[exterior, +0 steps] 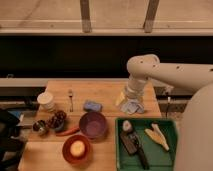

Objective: Place banana in purple bowl

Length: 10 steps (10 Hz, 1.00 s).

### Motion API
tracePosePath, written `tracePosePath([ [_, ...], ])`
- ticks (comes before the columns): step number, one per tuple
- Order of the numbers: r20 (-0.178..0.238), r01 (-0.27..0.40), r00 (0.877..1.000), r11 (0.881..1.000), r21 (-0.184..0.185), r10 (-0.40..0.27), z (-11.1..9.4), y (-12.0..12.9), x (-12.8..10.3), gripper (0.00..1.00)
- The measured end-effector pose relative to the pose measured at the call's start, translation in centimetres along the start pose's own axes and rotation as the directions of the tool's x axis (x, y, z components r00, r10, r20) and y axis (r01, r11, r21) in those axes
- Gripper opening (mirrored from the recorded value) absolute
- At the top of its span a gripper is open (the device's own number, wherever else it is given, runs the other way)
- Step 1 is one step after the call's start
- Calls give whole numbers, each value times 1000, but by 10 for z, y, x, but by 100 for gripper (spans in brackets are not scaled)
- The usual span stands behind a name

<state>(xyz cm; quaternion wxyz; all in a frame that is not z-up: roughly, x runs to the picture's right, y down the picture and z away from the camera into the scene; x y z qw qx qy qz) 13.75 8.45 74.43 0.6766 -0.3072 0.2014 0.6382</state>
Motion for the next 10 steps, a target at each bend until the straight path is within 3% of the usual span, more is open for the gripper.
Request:
tracePosePath([
  [10, 8, -14, 1000, 1000, 5, 14, 0, -4, 0, 80],
])
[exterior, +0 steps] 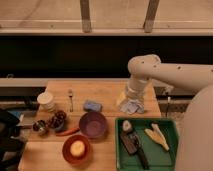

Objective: Place banana in purple bowl

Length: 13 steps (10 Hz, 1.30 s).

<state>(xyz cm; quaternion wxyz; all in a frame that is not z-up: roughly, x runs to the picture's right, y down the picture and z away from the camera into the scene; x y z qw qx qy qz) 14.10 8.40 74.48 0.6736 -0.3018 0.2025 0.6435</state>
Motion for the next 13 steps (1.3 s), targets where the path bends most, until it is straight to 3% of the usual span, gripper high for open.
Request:
tracePosePath([
  [4, -10, -28, 1000, 1000, -6, 28, 4, -5, -4, 80],
  [7, -75, -134, 988, 991, -6, 133, 39, -53, 5, 80],
  [10, -120, -258, 959, 966, 2, 256, 58, -115, 30, 80],
  [13, -128, -379, 917, 925, 14, 377, 55, -159, 57, 80],
])
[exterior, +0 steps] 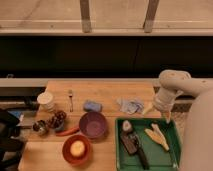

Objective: Place banana in purple bowl

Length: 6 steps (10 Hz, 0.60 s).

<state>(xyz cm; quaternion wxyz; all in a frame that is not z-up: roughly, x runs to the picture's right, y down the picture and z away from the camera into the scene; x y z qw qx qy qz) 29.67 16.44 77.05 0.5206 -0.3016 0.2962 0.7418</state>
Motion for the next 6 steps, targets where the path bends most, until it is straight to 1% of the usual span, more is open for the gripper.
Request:
tracePosePath([
  [2, -13, -36, 999, 999, -3, 36, 3, -7, 7, 80],
  [6, -71, -53, 996, 999, 5, 53, 25, -7, 33, 80],
])
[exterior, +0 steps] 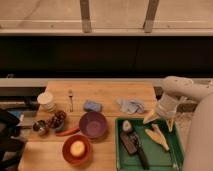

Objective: Place banana in purple bowl

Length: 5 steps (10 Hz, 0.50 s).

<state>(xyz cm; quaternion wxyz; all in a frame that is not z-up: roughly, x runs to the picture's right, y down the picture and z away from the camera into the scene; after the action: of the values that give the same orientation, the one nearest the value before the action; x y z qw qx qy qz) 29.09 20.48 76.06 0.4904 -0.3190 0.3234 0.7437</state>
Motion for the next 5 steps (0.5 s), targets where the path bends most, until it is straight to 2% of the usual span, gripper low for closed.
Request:
tracePosePath([
  [3, -46, -26, 999, 1000, -6, 26, 16, -12, 14, 80],
  [5, -67, -29, 997, 999, -12, 28, 29, -19, 16, 80],
])
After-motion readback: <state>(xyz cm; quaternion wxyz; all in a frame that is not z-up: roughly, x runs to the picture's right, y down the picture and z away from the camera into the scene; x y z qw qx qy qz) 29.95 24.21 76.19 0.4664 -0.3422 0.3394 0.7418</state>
